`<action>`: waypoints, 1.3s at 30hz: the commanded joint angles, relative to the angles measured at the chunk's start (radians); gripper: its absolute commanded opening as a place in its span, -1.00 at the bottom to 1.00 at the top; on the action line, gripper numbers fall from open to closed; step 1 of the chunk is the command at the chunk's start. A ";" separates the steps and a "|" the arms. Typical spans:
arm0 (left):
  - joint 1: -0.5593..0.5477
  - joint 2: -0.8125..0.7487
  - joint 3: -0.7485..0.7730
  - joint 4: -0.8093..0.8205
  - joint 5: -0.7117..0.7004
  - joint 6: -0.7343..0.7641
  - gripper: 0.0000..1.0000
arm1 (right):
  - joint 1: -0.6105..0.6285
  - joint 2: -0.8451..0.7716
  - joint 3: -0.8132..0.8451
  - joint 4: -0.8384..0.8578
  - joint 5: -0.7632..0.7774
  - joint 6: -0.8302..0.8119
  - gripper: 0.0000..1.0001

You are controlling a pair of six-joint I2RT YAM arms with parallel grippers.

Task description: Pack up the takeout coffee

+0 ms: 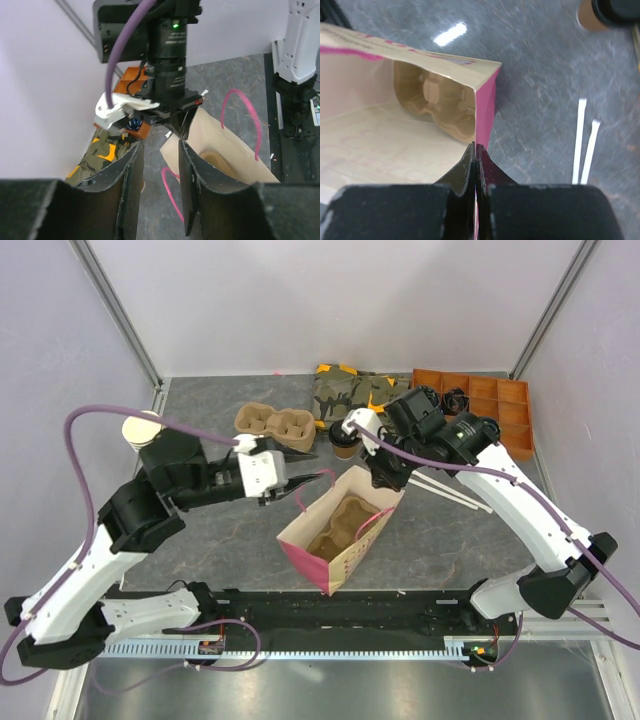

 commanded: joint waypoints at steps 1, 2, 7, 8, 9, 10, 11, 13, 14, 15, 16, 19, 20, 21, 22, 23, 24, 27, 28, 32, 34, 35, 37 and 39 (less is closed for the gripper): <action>-0.075 0.079 0.082 -0.105 0.016 0.069 -0.24 | -0.084 -0.039 -0.052 0.051 0.014 0.149 -1.00; -0.088 0.112 0.085 -0.114 -0.014 0.059 -0.28 | -0.098 -0.045 -0.061 0.059 -0.002 0.185 -1.00; -0.195 0.174 -0.002 -0.079 -0.177 -0.006 -0.51 | -0.132 -0.095 -0.133 0.117 -0.042 0.284 -1.00; -0.203 0.191 -0.017 -0.064 -0.211 -0.032 -0.55 | -0.133 -0.103 -0.142 0.121 -0.045 0.301 -1.00; -0.214 0.200 -0.040 -0.051 -0.228 -0.048 -0.63 | -0.133 -0.109 -0.149 0.128 -0.048 0.307 -1.00; -0.217 0.214 -0.044 -0.039 -0.260 -0.060 -0.68 | -0.135 -0.123 -0.162 0.133 -0.045 0.308 -1.00; -0.220 0.228 -0.044 -0.036 -0.277 -0.085 -0.74 | -0.133 -0.129 -0.170 0.139 -0.036 0.337 -1.00; -0.227 0.267 -0.042 -0.031 -0.301 -0.094 -0.83 | -0.135 -0.141 -0.190 0.142 -0.028 0.364 -1.00; -0.232 0.277 -0.042 -0.022 -0.327 -0.108 -0.84 | -0.135 -0.148 -0.196 0.141 -0.030 0.370 -1.00; -0.234 0.297 -0.044 -0.018 -0.335 -0.115 -0.88 | -0.133 -0.152 -0.204 0.145 -0.033 0.377 -1.00; -0.238 0.306 -0.041 -0.016 -0.346 -0.120 -0.89 | -0.135 -0.160 -0.213 0.148 -0.037 0.384 -1.00; -0.278 0.350 -0.050 0.005 -0.422 -0.120 -0.90 | -0.133 -0.164 -0.221 0.159 -0.045 0.403 -1.00; -0.284 0.364 -0.051 0.008 -0.444 -0.138 -0.88 | -0.133 -0.166 -0.222 0.163 -0.051 0.408 -1.00; -0.284 0.379 -0.047 0.009 -0.461 -0.155 -0.88 | -0.135 -0.167 -0.222 0.167 -0.053 0.414 -1.00; -0.284 0.402 -0.048 0.009 -0.479 -0.168 -0.88 | -0.135 -0.169 -0.222 0.168 -0.051 0.422 -1.00; -0.289 0.409 -0.059 0.013 -0.486 -0.187 -0.88 | -0.135 -0.169 -0.222 0.171 -0.048 0.428 -1.00; -0.292 0.418 -0.070 0.028 -0.493 -0.198 -0.86 | -0.135 -0.169 -0.224 0.173 -0.051 0.434 -1.00; -0.310 0.432 -0.132 0.096 -0.545 -0.218 -0.83 | -0.136 -0.174 -0.225 0.173 -0.076 0.443 -1.00; -0.312 0.439 -0.149 0.114 -0.574 -0.226 -0.83 | -0.138 -0.175 -0.227 0.171 -0.082 0.445 -1.00; -0.310 0.420 -0.273 0.238 -0.639 -0.235 -0.92 | -0.138 -0.184 -0.235 0.165 -0.088 0.443 -1.00; -0.310 0.395 -0.330 0.338 -0.634 -0.244 -0.94 | -0.138 -0.192 -0.245 0.167 -0.092 0.445 -1.00; -0.310 0.387 -0.368 0.360 -0.631 -0.252 -0.96 | -0.138 -0.194 -0.250 0.168 -0.097 0.445 -1.00; -0.310 0.401 -0.383 0.381 -0.645 -0.284 -0.96 | -0.138 -0.197 -0.261 0.171 -0.100 0.445 -1.00; -0.309 0.429 -0.393 0.387 -0.663 -0.306 -0.96 | -0.138 -0.197 -0.259 0.173 -0.102 0.445 -1.00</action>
